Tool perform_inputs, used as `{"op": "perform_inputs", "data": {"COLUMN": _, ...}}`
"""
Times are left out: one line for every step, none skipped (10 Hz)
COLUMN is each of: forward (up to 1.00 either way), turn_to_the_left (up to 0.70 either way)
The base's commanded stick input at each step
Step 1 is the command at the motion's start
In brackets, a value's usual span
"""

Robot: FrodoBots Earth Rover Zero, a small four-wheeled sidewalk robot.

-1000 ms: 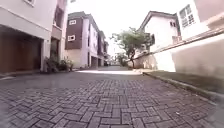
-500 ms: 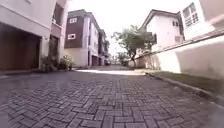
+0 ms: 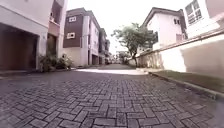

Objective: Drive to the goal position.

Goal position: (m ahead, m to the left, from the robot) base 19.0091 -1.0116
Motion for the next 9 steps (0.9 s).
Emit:
{"op": "perform_inputs", "data": {"forward": 0.69, "turn_to_the_left": -0.29}}
{"op": "perform_inputs", "data": {"forward": 0.69, "turn_to_the_left": -0.34}}
{"op": "perform_inputs", "data": {"forward": 0.69, "turn_to_the_left": -0.30}}
{"op": "perform_inputs", "data": {"forward": 0.69, "turn_to_the_left": -0.06}}
{"op": "perform_inputs", "data": {"forward": 0.69, "turn_to_the_left": 0.03}}
{"op": "perform_inputs", "data": {"forward": 0.69, "turn_to_the_left": 0.03}}
{"op": "perform_inputs", "data": {"forward": 0.69, "turn_to_the_left": 0.03}}
{"op": "perform_inputs", "data": {"forward": 0.69, "turn_to_the_left": 0.03}}
{"op": "perform_inputs", "data": {"forward": 0.69, "turn_to_the_left": 0.03}}
